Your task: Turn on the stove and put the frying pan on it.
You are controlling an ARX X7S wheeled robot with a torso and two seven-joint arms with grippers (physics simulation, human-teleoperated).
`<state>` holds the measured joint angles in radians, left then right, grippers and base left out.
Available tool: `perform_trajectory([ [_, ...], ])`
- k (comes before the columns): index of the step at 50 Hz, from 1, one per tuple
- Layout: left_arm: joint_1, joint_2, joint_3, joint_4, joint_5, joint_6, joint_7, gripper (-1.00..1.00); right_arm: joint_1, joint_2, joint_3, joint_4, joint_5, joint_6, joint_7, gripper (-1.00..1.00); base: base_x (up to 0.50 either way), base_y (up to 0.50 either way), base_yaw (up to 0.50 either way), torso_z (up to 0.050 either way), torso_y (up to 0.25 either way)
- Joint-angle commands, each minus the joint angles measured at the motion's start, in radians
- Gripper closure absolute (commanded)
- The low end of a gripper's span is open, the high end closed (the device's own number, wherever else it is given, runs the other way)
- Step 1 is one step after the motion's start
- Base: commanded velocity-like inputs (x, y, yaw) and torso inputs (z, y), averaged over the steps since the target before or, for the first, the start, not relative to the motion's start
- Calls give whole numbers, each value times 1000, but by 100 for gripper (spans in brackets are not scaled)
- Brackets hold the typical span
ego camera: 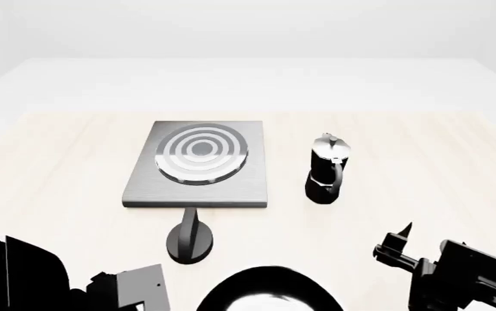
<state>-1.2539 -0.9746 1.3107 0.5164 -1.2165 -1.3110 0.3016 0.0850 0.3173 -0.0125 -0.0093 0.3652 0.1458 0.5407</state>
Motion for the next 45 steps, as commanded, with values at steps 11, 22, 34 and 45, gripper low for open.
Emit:
perform_trajectory([
  [11,65,35,69,-98,104,85,77,-100,-1,2,-4,-2,4,-2,4,-100,0,0,0,0,0],
  [22,92,50,95,-131,127,115,108,-100,0,4,-7,-1,6,-4,4,-100,0,0,0,0,0],
  [34,102,42,90,-118,111,114,85,100,0,6,-8,-5,10,-4,5,-100,0,0,0,0,0],
  [45,99,38,81,-125,100,116,73,100,-2,8,-11,-10,10,-3,9,-100,0,0,0,0,0],
])
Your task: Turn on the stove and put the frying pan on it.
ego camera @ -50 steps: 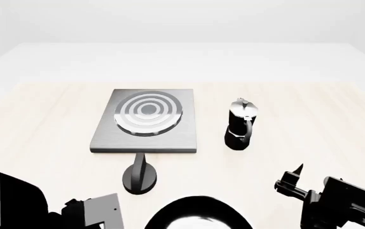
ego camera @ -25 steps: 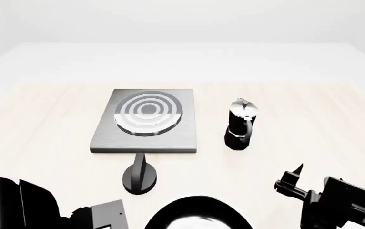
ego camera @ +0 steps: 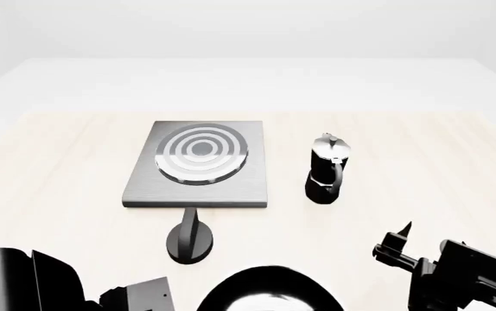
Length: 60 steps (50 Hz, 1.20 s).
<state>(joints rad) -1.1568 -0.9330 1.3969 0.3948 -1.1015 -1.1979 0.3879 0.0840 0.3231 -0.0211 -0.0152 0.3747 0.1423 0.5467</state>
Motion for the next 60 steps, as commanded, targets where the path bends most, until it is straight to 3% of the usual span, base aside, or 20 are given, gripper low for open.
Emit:
perform_trajectory([
  [1,3,-3,-6,-4,-17,2,-16,100,-1,2,-2,-3,1,0,3,-100,0,0,0,0,0],
  [12,-32,-30,-43,83,-71,-14,-52,100,3,2,-4,8,1,-5,4,-100,0,0,0,0,0],
  [23,-261,-134,-198,310,-441,-140,-181,100,4,3,-6,7,3,-6,5,-100,0,0,0,0,0],
  [41,-394,-214,-305,230,-611,-75,-298,100,1,6,-5,3,8,-5,12,-100,0,0,0,0,0],
  [50,-476,-180,-322,40,-762,-9,-568,100,1,8,-8,3,8,-6,12,-100,0,0,0,0,0],
  [55,-520,-136,-332,4,-816,7,-612,100,2,9,-9,4,9,-5,13,-100,0,0,0,0,2],
  [60,-580,-81,-319,-85,-916,32,-731,100,2,8,-12,8,8,-8,12,-100,0,0,0,0,2],
])
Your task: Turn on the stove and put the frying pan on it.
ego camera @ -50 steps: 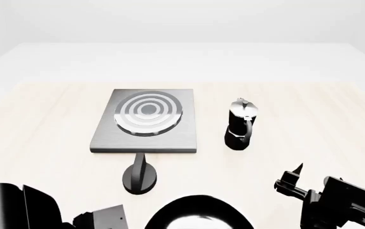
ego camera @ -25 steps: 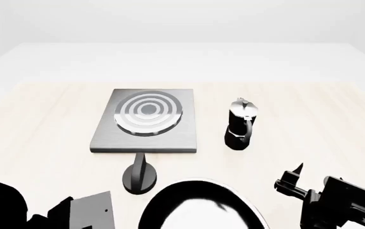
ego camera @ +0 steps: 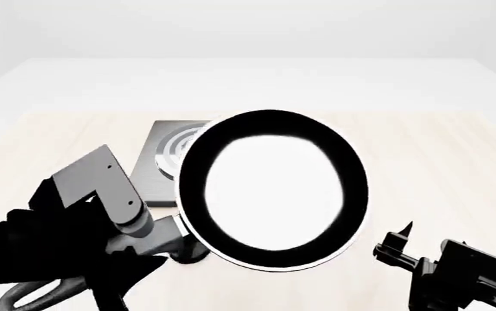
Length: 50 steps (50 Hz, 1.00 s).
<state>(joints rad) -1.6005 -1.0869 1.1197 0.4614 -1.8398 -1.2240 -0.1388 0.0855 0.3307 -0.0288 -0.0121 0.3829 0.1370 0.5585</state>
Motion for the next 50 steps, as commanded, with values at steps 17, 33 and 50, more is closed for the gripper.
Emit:
perform_trajectory([
  [17,-266,262,-17,-546,-202,210,-473,100,6,0,-7,17,4,-8,-2,-100,0,0,0,0,1],
  [33,-292,453,59,-824,-161,202,-474,100,3,2,-8,13,9,-8,0,-100,0,0,0,0,2],
  [50,-186,554,90,-973,-64,276,-310,100,9,1,-19,24,7,-11,-2,-100,0,0,0,0,2],
])
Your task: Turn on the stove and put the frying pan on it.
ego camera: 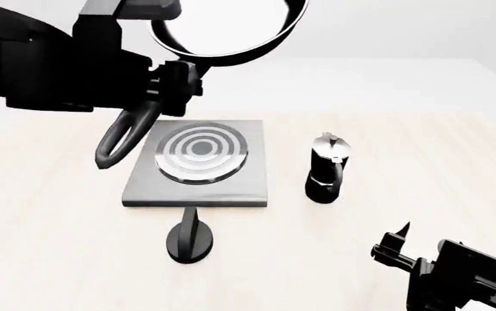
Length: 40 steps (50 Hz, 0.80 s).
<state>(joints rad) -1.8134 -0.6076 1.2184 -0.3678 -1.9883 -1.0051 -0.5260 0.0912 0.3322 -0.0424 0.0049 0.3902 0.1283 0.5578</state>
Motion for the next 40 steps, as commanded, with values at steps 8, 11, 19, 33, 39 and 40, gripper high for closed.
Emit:
perform_trajectory([
  [8,73,105,14,-241,82,57,78,100,4,1,-5,9,4,-3,-1,-100,0,0,0,0,1],
  [11,93,114,25,-262,85,56,88,100,3,2,-4,6,4,-3,0,-100,0,0,0,0,4],
  [19,132,115,23,-302,80,80,88,100,2,4,-2,4,9,-2,2,-100,0,0,0,0,1],
  [33,158,157,74,-427,137,68,164,100,4,4,-4,16,10,-10,-1,-100,0,0,0,1,2],
  [39,170,181,93,-469,159,65,206,100,3,5,-4,14,10,-9,1,-100,0,0,0,0,2],
  [40,172,184,96,-473,162,64,209,100,3,6,-4,14,10,-9,2,-100,0,0,0,0,0],
])
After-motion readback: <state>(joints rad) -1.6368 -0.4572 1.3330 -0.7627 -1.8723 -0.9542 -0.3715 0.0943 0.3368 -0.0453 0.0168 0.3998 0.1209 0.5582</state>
